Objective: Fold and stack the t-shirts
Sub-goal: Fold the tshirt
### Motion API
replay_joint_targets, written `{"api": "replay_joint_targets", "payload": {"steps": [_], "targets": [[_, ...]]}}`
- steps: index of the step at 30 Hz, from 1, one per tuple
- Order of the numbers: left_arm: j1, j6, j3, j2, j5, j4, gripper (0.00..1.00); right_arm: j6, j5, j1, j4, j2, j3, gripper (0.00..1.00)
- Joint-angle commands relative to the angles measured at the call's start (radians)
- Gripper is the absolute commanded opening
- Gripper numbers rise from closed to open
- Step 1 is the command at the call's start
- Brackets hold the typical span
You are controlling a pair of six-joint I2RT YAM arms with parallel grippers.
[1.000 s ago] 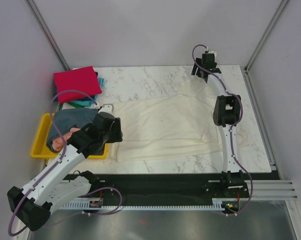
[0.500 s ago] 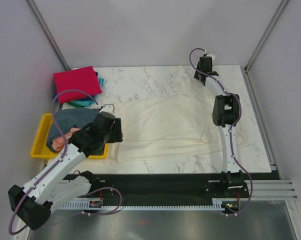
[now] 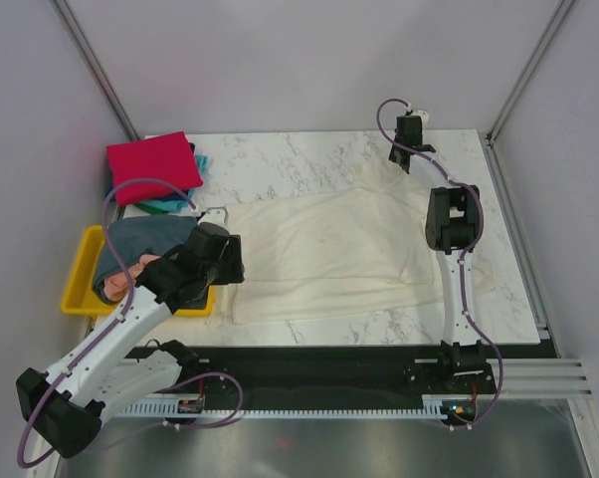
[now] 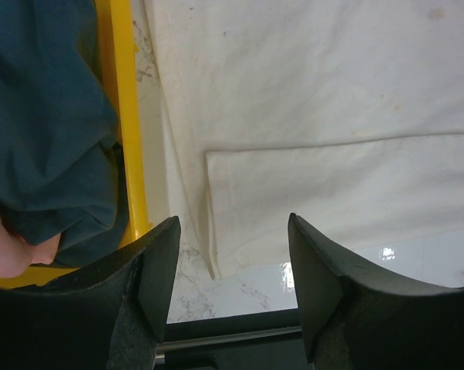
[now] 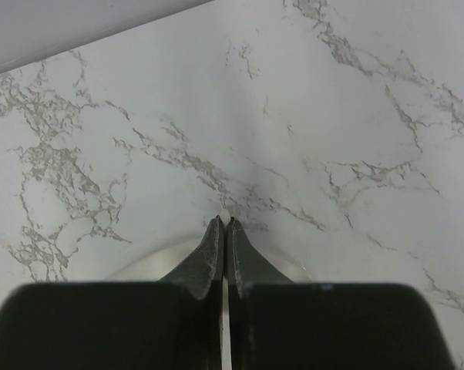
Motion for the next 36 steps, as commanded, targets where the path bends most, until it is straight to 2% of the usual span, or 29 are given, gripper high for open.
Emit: {"api": "replay_joint_targets", "payload": {"steps": [1,5,8,13,14,16,17,18,19,21,23,24,26,30,34,36], "targets": [[0.004,0.041,0.004,-0.012,-0.010,0.032,0.65,-0.043,0.054,-0.007,-0.045,-0.059,-0.019,0.00],[0.009,0.056,0.011,0.010,0.007,0.046,0.65,-0.071,0.143,-0.056,-0.051,-0.119,-0.044,0.00],[0.010,0.054,0.039,0.081,0.025,0.087,0.65,-0.056,0.162,-0.125,-0.053,-0.173,-0.062,0.00],[0.012,0.039,0.166,0.256,0.016,0.186,0.64,-0.050,0.090,-0.200,-0.043,-0.237,-0.091,0.00],[0.018,0.033,0.188,0.332,-0.013,0.231,0.67,-0.051,0.075,-0.203,-0.039,-0.243,-0.106,0.00],[0.080,0.030,0.289,0.437,0.017,0.260,0.69,-0.062,0.065,-0.208,-0.031,-0.256,-0.122,0.00],[0.108,0.016,0.329,0.486,0.078,0.280,0.69,-0.071,0.067,-0.208,-0.029,-0.262,-0.134,0.00],[0.139,0.008,0.375,0.607,0.127,0.282,0.69,-0.074,0.064,-0.209,-0.028,-0.269,-0.143,0.00],[0.188,0.007,0.478,0.662,0.169,0.283,0.68,-0.077,0.042,-0.211,-0.017,-0.274,-0.165,0.00],[0.214,0.033,0.579,0.834,0.211,0.312,0.68,-0.082,0.004,-0.216,0.009,-0.292,-0.189,0.00],[0.240,0.086,0.727,0.954,0.221,0.341,0.69,-0.065,-0.053,-0.219,0.024,-0.308,-0.222,0.00],[0.252,0.096,0.839,1.073,0.243,0.348,0.68,-0.056,-0.077,-0.217,0.035,-0.311,-0.231,0.00],[0.286,0.117,0.954,1.175,0.328,0.349,0.65,-0.041,-0.143,-0.219,0.047,-0.317,-0.255,0.00],[0.328,0.133,1.229,1.397,0.387,0.355,0.65,-0.010,-0.200,-0.208,0.075,-0.322,-0.284,0.00],[0.358,0.120,1.410,1.606,0.468,0.355,0.66,0.002,-0.223,-0.206,0.087,-0.318,-0.309,0.00],[0.361,0.110,1.478,1.654,0.482,0.355,0.66,0.007,-0.226,-0.208,0.092,-0.322,-0.318,0.00]]}}
